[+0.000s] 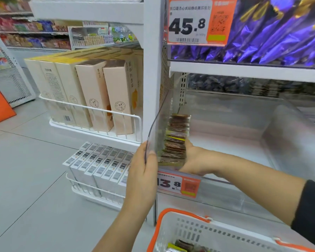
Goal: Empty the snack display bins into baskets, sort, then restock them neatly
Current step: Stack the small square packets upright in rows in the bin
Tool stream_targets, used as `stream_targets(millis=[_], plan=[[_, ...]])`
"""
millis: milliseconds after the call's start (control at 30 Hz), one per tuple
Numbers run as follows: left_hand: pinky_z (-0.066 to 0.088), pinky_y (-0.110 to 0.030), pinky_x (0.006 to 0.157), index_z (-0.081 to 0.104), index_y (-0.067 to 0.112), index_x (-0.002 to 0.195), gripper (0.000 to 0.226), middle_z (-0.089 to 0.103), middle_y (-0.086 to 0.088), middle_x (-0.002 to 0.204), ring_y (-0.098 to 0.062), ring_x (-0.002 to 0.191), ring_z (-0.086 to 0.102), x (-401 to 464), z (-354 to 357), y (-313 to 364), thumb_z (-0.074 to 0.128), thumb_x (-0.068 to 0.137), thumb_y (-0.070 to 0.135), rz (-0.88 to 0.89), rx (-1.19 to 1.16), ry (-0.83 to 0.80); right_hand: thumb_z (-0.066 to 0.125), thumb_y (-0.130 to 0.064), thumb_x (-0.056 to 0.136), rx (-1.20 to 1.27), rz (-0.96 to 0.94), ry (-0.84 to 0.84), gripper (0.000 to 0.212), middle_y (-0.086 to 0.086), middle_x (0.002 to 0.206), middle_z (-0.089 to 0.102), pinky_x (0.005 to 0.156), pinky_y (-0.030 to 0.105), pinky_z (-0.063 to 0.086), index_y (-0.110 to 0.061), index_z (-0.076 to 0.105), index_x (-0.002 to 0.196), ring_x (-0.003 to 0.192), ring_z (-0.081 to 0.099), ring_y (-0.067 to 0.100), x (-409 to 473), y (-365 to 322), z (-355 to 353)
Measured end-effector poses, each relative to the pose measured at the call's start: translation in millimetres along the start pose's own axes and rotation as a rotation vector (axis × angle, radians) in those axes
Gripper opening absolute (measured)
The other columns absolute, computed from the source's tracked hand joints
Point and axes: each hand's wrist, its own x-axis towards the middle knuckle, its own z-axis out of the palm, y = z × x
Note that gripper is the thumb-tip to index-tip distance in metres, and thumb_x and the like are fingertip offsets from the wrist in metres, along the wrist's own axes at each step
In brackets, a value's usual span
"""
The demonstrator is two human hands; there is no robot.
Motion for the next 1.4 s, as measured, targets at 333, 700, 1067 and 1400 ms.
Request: stream_targets(millis=[333,700,1067,1400], plan=[[0.033,-0.027,0.106,0.048,0.041,0.126,0.027,0.050,0.020,0.127,0.000,0.122,0.044,0.8,1.3,-3.8,0.038,0.101,0.034,0.018,-0.028,0.002,0.072,-0.023,0.085,0.152,-0.034,-0.120,0.020,0.003,0.100,0.072,0.088,0.029,0.054,-0.014,0.065,0.102,0.098,0.067,0.018,1.1,11.7,-8.1],[0.040,-0.034,0.102,0.050,0.044,0.119,0.024,0.056,0.010,0.122,-0.006,0.117,0.050,-0.1,-0.2,-3.3,0.035,0.102,0.037,0.000,-0.014,-0.022,0.074,-0.045,0.079,0.058,-0.023,-0.046,0.029,0.004,0.105,0.068,0.079,0.028,0.052,-0.025,0.061,0.095,0.093,0.064,0.016,-1.3,7.1,-5.0],[0.028,-0.024,0.101,0.036,0.030,0.145,0.050,0.044,0.011,0.144,-0.006,0.127,0.041,-4.8,-13.5,10.7,0.038,0.099,0.049,-0.060,0.040,-0.070,0.063,-0.049,0.086,0.067,-0.085,0.095,0.048,0.002,0.103,0.065,0.067,0.022,0.052,-0.014,0.057,0.118,0.080,0.064,0.011,-35.8,26.0,-28.8],[0.040,-0.020,0.089,0.066,0.020,0.109,0.032,0.065,0.009,0.105,-0.011,0.100,0.053,-87.6,-22.8,33.1,0.041,0.092,0.032,0.768,0.642,-0.387,0.054,-0.006,0.095,0.577,-0.463,0.345,0.020,-0.002,0.055,0.061,0.044,0.018,0.040,-0.016,0.067,0.085,0.041,0.050,0.009,-126.4,136.0,55.4]])
